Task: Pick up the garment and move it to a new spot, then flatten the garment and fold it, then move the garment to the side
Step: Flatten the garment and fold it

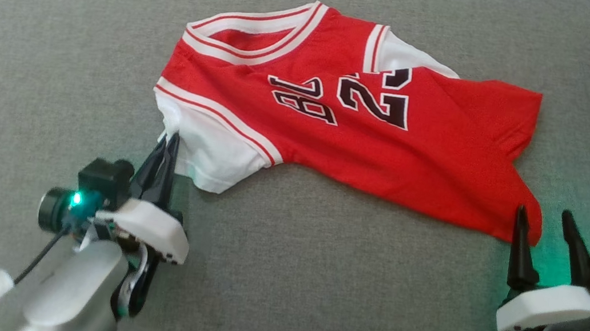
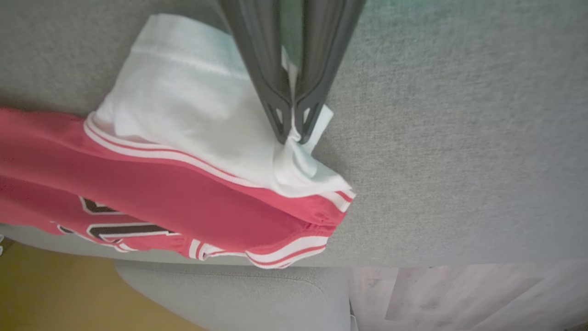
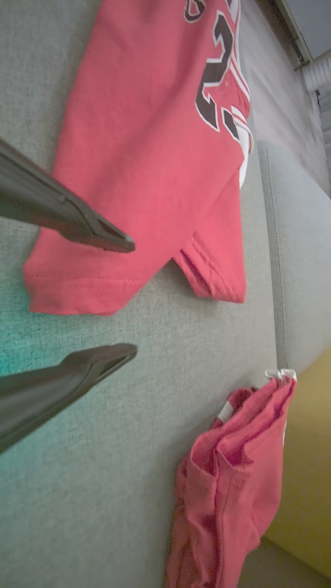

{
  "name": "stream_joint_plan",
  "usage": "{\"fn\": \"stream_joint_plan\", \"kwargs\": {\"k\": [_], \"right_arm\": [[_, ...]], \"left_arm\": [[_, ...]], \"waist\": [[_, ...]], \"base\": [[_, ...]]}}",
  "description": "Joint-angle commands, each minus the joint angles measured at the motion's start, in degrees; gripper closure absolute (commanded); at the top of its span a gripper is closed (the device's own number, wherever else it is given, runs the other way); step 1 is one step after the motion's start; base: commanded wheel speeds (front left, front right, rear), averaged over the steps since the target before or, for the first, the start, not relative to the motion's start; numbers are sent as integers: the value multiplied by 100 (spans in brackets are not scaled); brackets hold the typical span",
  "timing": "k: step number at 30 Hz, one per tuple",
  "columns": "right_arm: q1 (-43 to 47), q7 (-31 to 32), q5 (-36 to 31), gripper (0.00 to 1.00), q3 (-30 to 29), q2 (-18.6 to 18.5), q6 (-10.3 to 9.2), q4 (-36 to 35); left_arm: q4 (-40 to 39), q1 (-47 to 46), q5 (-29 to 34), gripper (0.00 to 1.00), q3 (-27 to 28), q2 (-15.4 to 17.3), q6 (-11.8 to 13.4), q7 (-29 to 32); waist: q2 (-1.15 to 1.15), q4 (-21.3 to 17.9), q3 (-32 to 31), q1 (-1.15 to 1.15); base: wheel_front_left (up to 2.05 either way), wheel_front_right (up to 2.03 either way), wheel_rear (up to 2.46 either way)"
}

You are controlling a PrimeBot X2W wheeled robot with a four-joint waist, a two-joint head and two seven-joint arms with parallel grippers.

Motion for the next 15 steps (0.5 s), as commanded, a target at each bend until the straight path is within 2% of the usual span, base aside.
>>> {"fn": "stream_joint_plan", "kwargs": {"k": [1,10,11,12,13,14,15], "right_arm": [[-2,31,-22,0,64,-34,-4,-56],[137,358,106,0,11,-34,-4,525],[166,382,166,3,36,-34,-4,543],[188,400,221,51,58,-34,-4,556],[198,392,281,69,82,-34,-4,552],[195,371,328,96,104,-34,-4,533],[179,334,368,100,118,-34,-4,504]], "left_arm": [[-238,52,-64,100,240,169,49,-106],[-1092,580,-150,100,379,260,304,-278],[-1175,635,-154,100,383,275,332,-279],[-1258,687,-164,100,387,287,354,-280],[-1341,735,-182,100,393,292,368,-281],[-1419,780,-207,100,401,296,379,-277],[-1489,819,-233,100,408,303,383,-271]], "waist": [[0,38,-18,0],[0,263,-131,0],[0,276,-153,0],[0,286,-177,0],[0,296,-205,0],[0,303,-232,0],[0,307,-274,0]], "base": [[0,0,0],[0,0,0],[0,0,0],[0,0,0],[0,0,0],[0,0,0],[0,0,0]]}}
